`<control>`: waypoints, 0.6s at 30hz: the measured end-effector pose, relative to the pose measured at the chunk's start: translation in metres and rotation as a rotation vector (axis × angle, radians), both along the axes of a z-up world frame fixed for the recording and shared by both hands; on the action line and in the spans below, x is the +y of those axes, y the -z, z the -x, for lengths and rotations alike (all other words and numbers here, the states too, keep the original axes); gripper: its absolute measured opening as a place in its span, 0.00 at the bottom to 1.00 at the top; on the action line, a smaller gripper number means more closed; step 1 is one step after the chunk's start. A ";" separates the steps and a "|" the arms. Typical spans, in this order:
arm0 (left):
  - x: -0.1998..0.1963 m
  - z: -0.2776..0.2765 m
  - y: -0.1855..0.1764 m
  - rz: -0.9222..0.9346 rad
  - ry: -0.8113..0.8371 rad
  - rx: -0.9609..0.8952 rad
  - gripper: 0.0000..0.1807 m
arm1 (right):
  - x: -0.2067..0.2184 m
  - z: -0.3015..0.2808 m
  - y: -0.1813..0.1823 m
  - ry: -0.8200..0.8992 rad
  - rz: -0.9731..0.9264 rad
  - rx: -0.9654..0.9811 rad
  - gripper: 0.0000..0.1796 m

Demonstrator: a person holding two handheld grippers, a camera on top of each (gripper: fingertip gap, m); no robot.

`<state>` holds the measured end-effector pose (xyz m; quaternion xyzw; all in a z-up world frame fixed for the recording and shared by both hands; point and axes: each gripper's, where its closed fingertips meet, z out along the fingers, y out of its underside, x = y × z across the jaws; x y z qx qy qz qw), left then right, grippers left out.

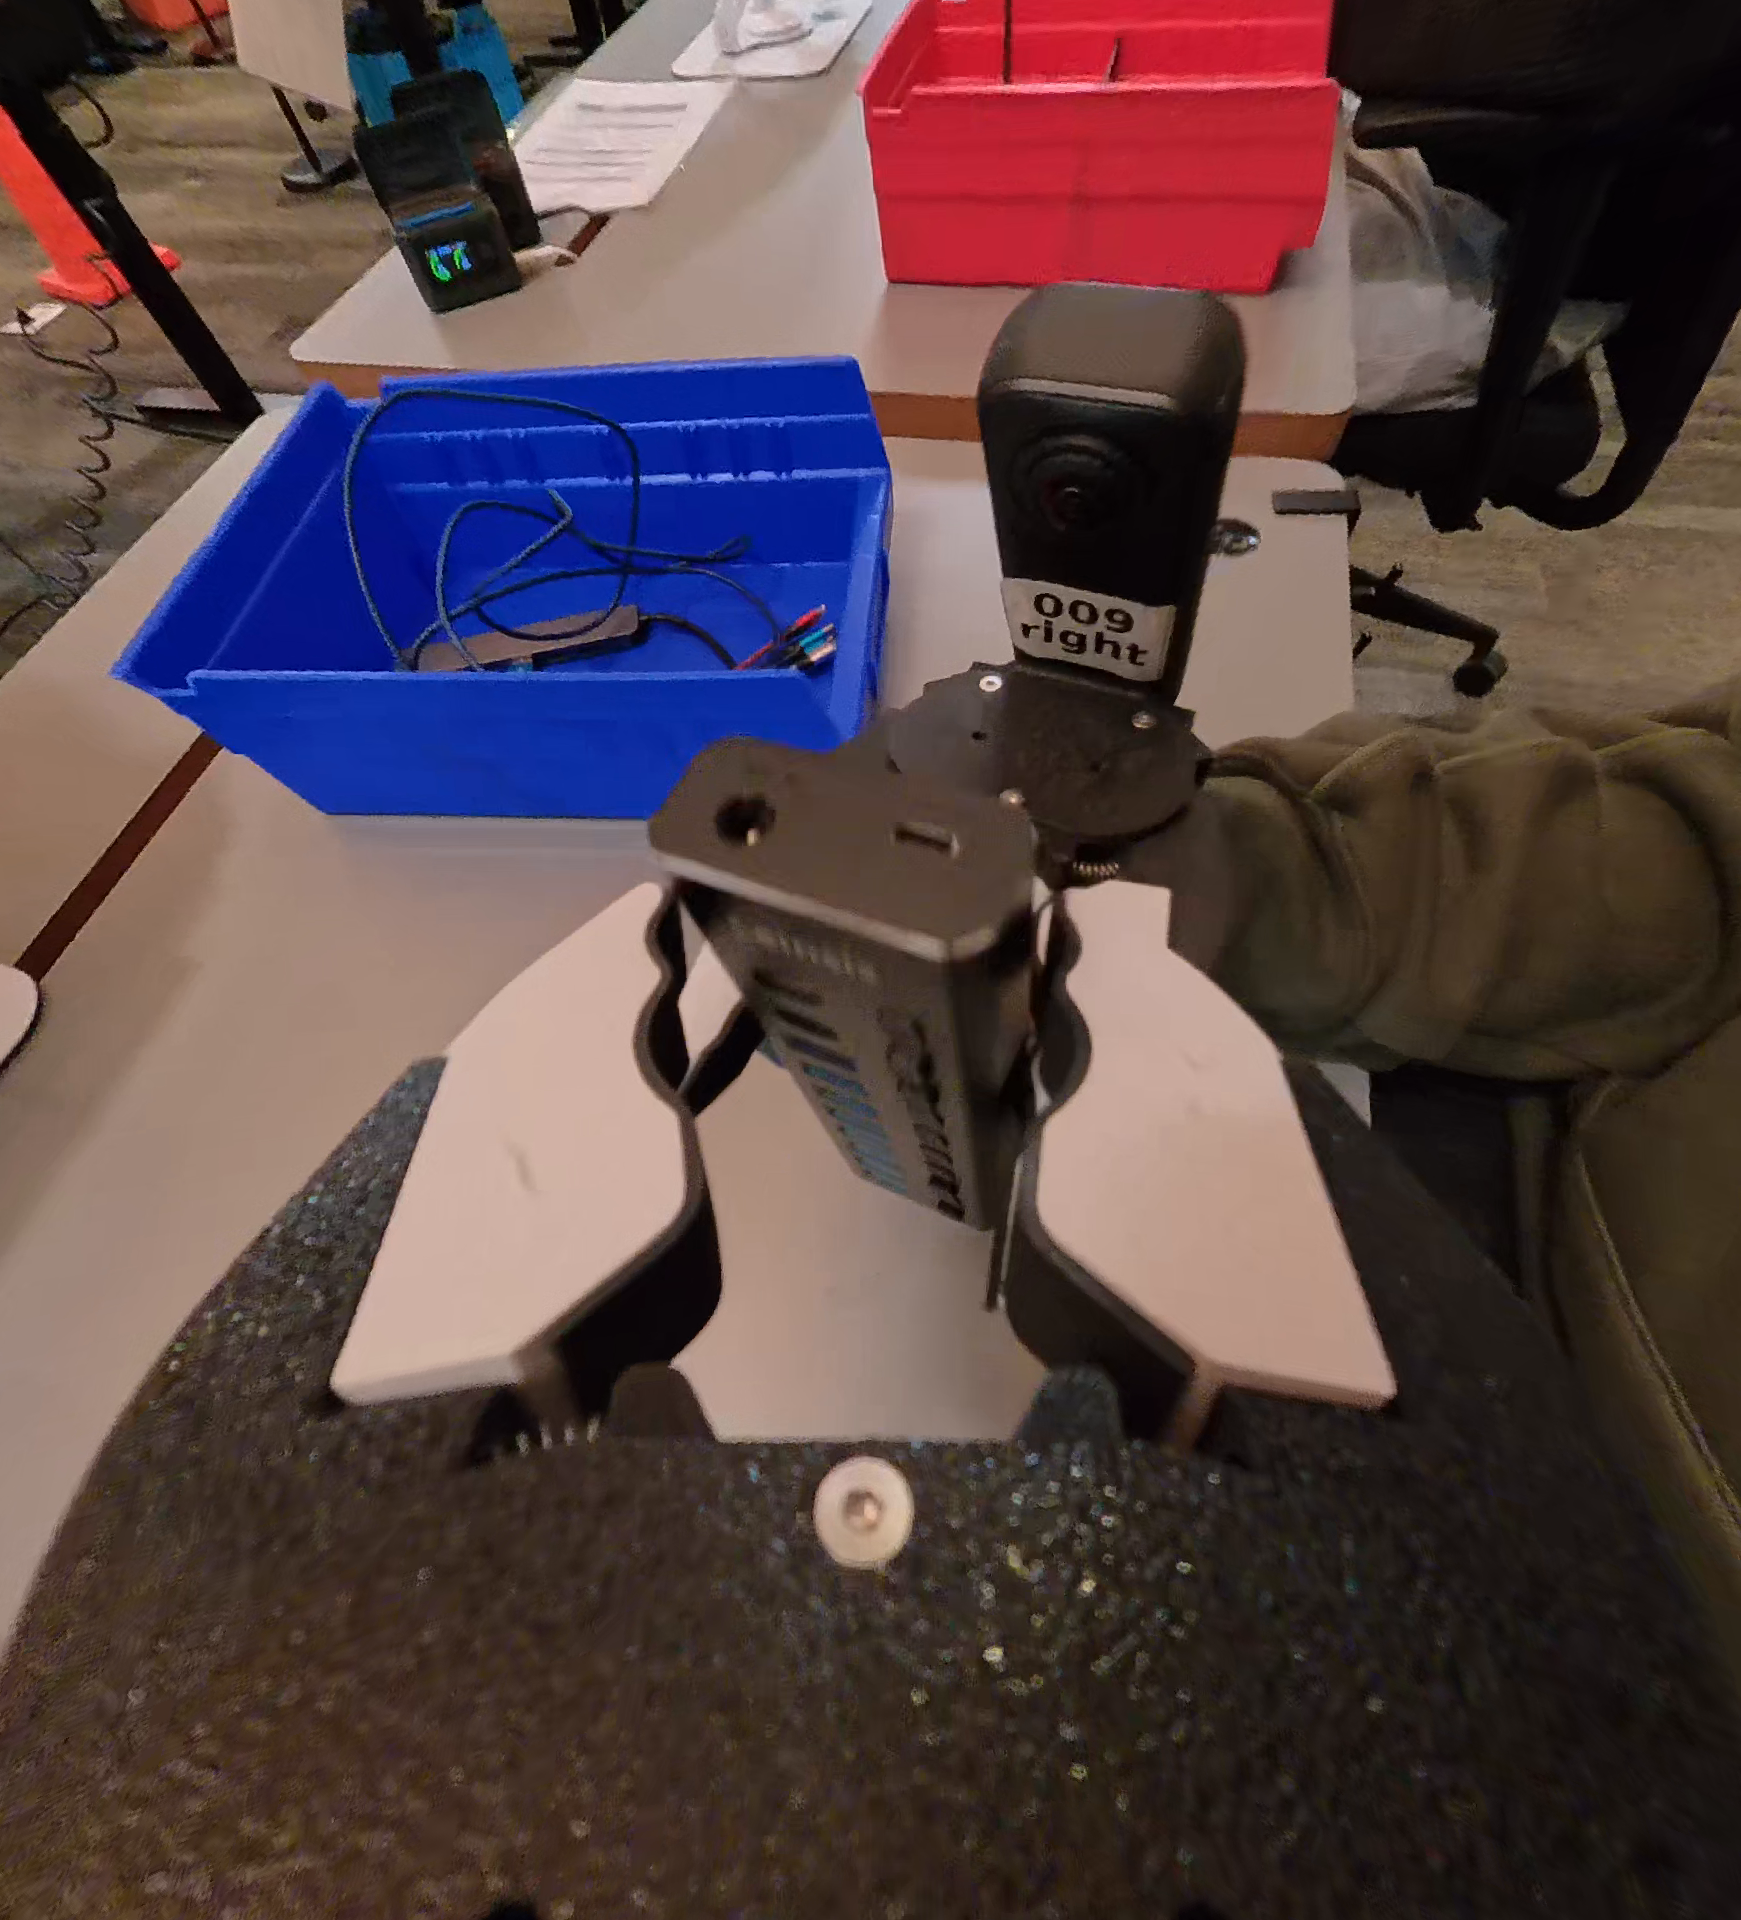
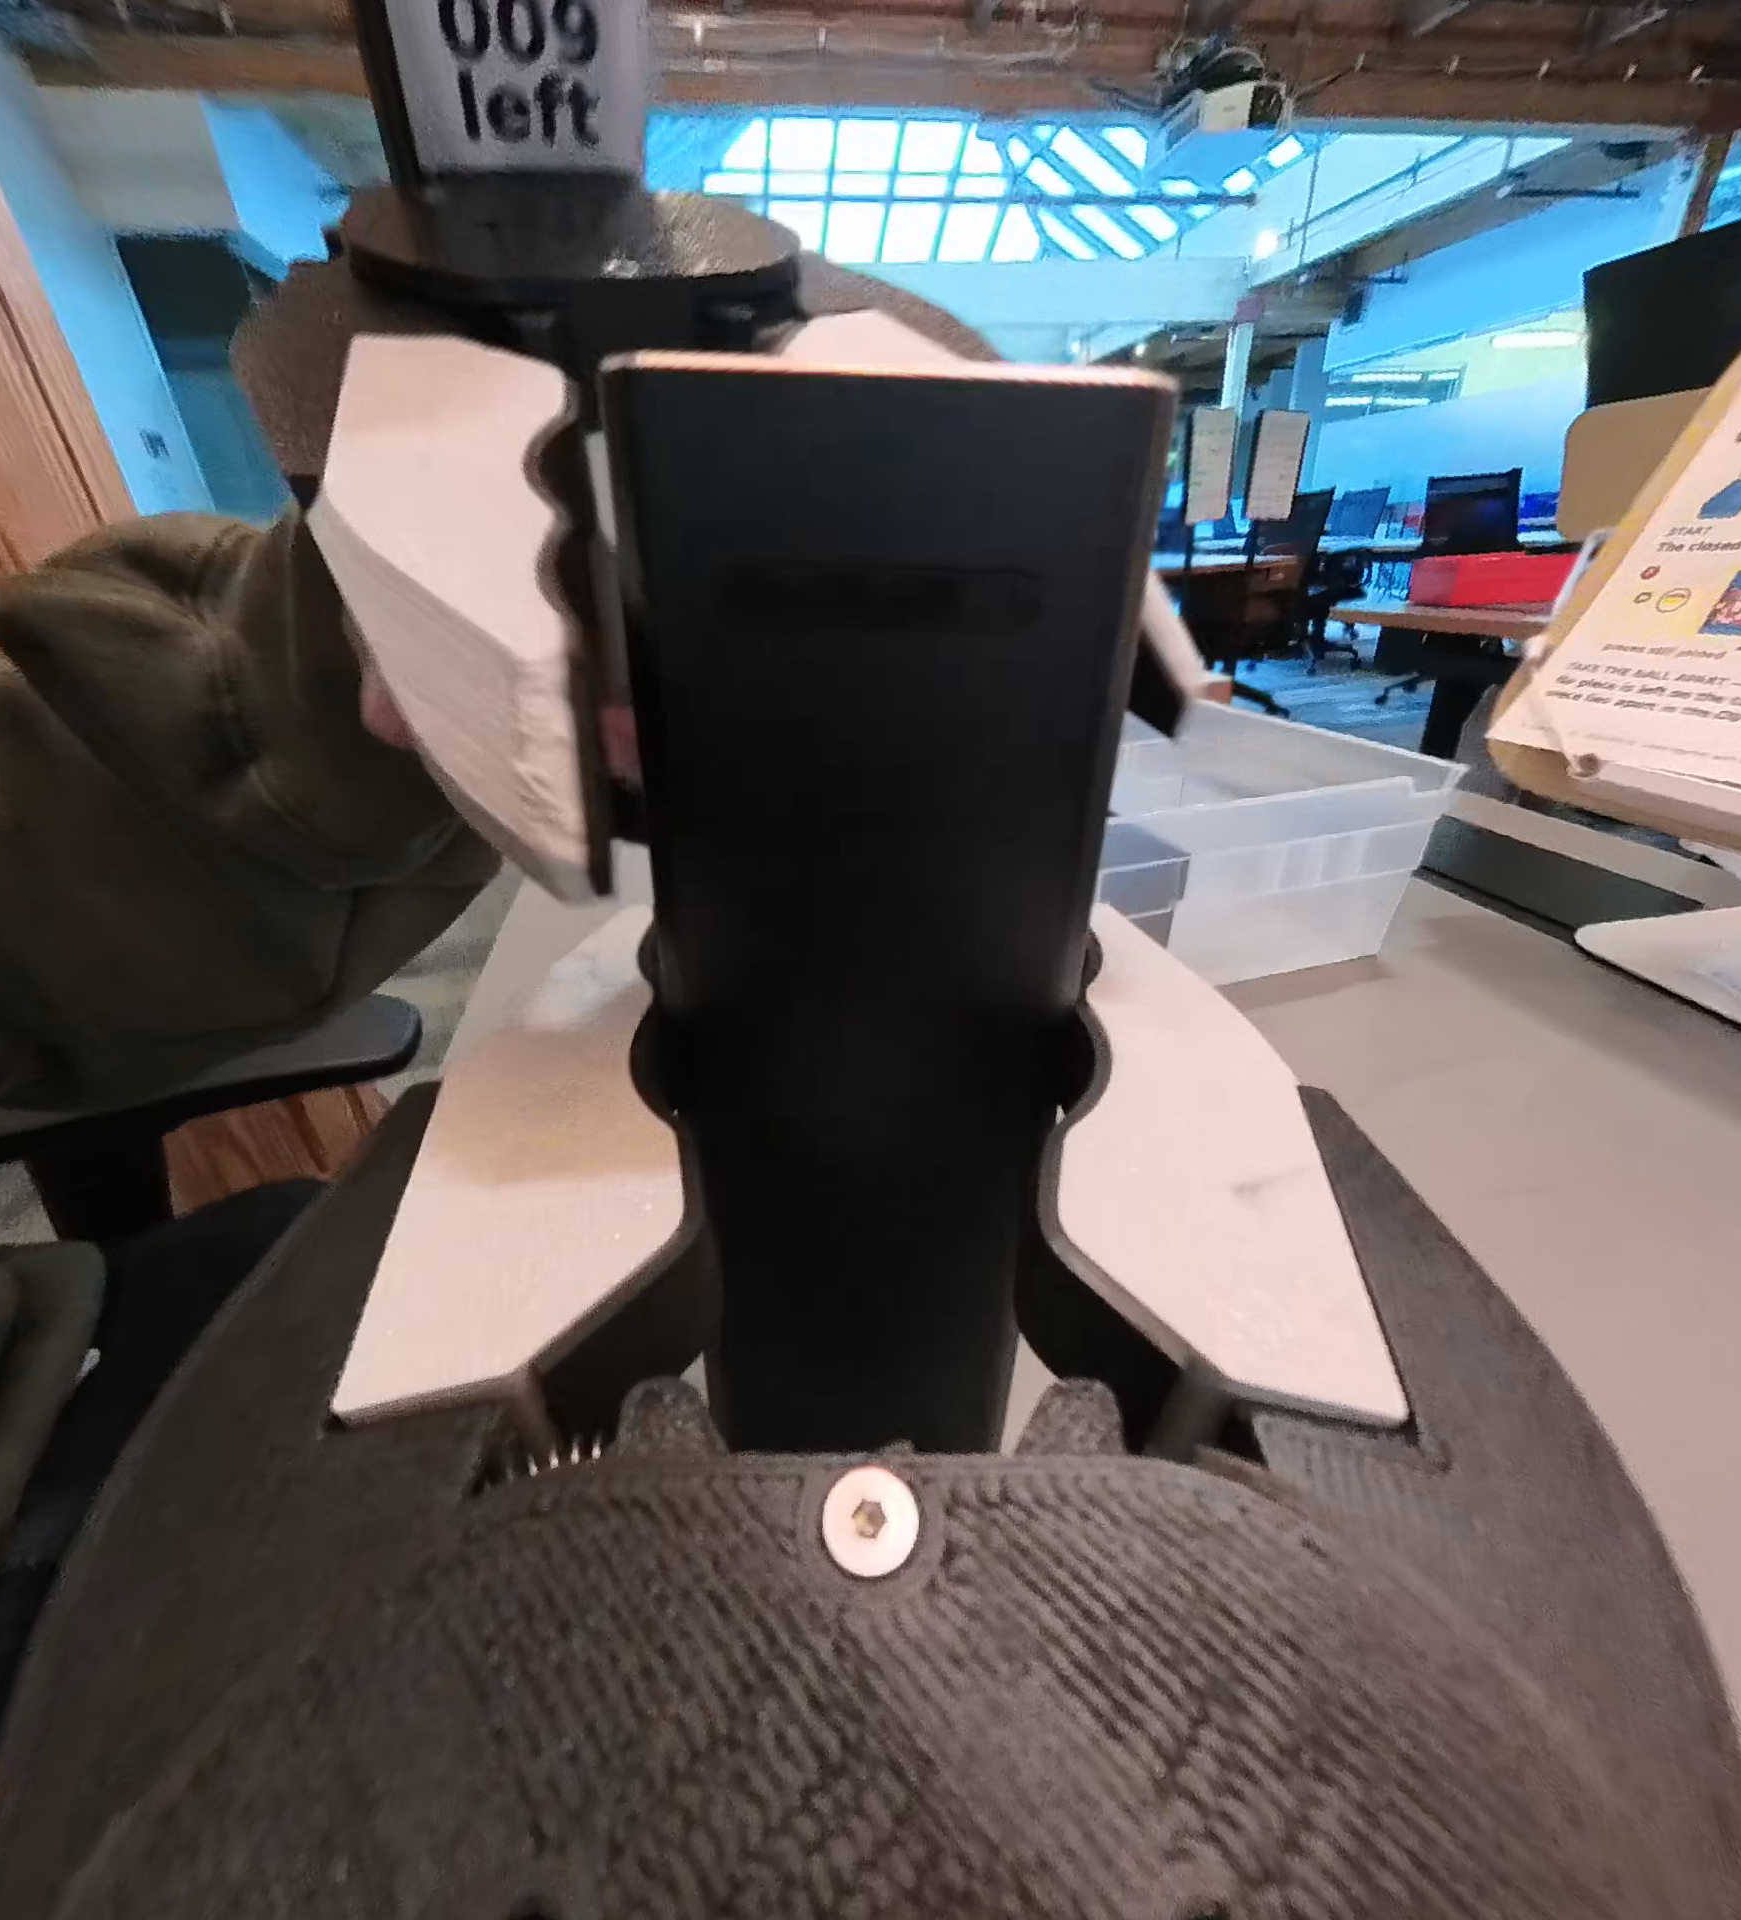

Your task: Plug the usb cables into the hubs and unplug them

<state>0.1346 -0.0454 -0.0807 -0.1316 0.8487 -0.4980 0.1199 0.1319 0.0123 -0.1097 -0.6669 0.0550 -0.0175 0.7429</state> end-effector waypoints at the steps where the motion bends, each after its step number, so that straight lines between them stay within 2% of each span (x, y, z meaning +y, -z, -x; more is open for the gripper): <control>1: 0.000 0.000 -0.003 0.022 -0.005 -0.003 0.38 | -0.005 -0.002 -0.003 -0.001 -0.029 0.017 0.40; 6: 0.009 0.004 -0.019 0.148 -0.067 -0.022 0.40 | -0.041 -0.010 -0.021 -0.054 -0.185 0.091 0.40; 11: 0.021 0.012 0.018 0.147 -0.139 0.028 0.41 | -0.065 -0.008 -0.032 -0.090 -0.275 0.076 0.40; 18: -0.006 0.029 0.059 0.100 -0.068 0.063 0.45 | -0.069 0.012 -0.048 -0.243 -0.405 0.079 0.40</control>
